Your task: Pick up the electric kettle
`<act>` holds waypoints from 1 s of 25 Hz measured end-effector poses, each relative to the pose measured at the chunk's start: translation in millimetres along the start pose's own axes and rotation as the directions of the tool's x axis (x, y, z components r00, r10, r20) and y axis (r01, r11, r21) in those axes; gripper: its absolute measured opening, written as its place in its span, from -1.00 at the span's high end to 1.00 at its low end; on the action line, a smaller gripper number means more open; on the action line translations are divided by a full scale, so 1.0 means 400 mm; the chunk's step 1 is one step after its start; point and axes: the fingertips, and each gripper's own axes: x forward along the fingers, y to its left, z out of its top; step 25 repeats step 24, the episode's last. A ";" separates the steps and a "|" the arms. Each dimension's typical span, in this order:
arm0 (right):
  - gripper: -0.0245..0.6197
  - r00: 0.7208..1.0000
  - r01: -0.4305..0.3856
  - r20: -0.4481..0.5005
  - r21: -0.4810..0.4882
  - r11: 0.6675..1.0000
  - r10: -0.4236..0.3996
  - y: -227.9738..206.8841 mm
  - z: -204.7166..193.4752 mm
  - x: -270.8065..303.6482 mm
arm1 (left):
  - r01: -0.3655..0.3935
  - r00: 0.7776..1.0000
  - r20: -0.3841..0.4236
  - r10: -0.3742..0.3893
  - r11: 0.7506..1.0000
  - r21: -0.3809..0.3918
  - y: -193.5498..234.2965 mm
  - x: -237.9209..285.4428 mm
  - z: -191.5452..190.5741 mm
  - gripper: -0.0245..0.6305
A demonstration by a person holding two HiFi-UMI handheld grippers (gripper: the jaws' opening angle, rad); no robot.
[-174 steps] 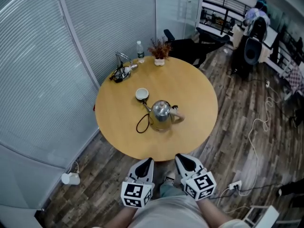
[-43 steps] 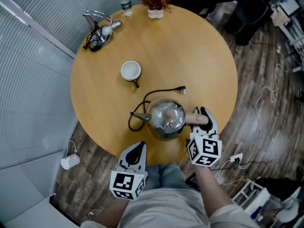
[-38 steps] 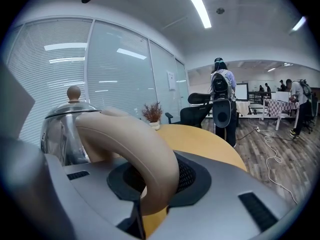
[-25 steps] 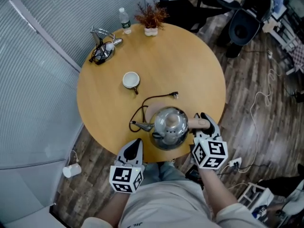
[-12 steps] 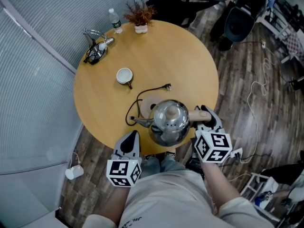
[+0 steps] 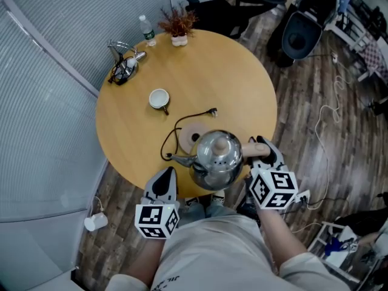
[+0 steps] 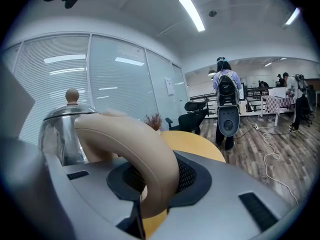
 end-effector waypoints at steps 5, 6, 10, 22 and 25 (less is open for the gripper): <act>0.61 1.000 -0.015 0.005 -0.006 1.000 0.015 0.015 0.003 0.014 | 0.000 1.000 0.000 0.000 1.000 0.001 0.009 0.006 -0.002 0.92; 0.61 1.000 -0.020 0.009 -0.005 1.000 0.020 0.012 0.001 0.000 | 0.000 1.000 0.002 0.000 1.000 0.004 -0.005 -0.001 -0.006 0.92; 0.61 0.999 -0.031 0.017 0.001 1.000 0.031 0.016 0.006 -0.006 | 0.006 1.000 0.005 -0.006 1.000 0.011 -0.017 0.000 -0.003 0.92; 0.61 0.999 -0.043 0.029 0.019 0.999 0.043 0.010 0.001 -0.053 | 0.002 1.000 0.017 -0.002 1.000 0.014 -0.050 -0.035 -0.011 0.92; 0.61 0.999 -0.041 0.027 0.023 0.999 0.041 0.006 -0.001 -0.062 | 0.004 1.000 0.014 -0.004 1.000 0.014 -0.056 -0.040 -0.015 0.92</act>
